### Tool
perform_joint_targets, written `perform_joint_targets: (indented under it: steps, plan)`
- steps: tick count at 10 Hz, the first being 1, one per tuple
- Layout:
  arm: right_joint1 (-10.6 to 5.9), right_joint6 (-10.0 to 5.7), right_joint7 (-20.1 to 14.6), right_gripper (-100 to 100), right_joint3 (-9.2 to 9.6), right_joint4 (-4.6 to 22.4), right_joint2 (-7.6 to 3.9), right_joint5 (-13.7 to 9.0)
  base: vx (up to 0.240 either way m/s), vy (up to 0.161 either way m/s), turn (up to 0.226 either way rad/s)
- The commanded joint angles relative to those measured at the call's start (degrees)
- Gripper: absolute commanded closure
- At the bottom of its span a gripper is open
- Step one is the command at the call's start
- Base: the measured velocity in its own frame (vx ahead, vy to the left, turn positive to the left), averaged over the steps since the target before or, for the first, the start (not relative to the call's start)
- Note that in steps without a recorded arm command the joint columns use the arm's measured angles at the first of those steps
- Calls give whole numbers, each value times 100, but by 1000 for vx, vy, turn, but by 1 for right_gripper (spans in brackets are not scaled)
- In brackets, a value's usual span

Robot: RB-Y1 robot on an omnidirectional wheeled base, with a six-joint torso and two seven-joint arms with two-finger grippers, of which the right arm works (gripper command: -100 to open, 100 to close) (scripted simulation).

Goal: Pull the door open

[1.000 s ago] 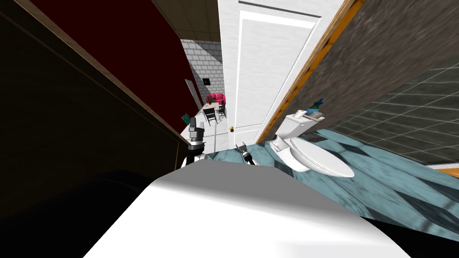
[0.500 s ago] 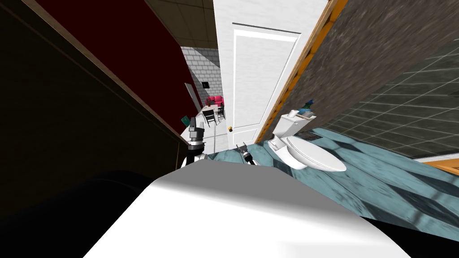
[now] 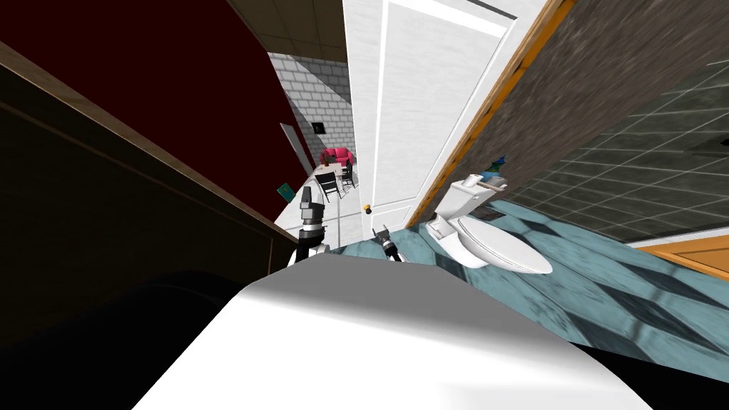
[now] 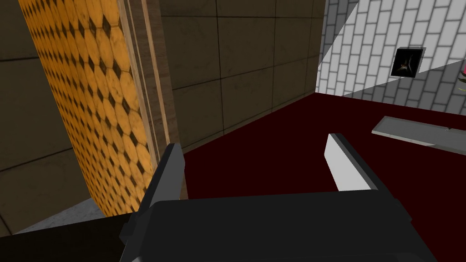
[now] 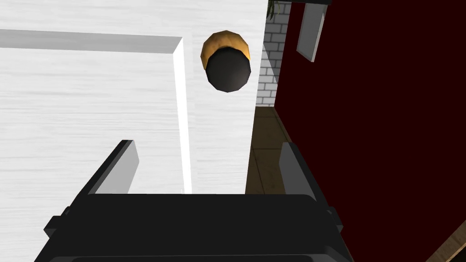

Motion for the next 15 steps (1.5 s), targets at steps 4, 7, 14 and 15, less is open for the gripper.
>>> perform_joint_targets:
  steps: [4, 7, 14, 15]
  plan:
    - [38, 46, -4, -100, 17, -91, 30, 8, 1, -2, 0]
    - [36, 43, 3, -100, 16, -92, 58, 7, 0, 6, 11]
    - [36, 43, 3, -100, 16, -92, 58, 7, 2, -3, -3]
    - [36, 43, 3, -100, 16, -92, 58, 7, 13, 6, 34]
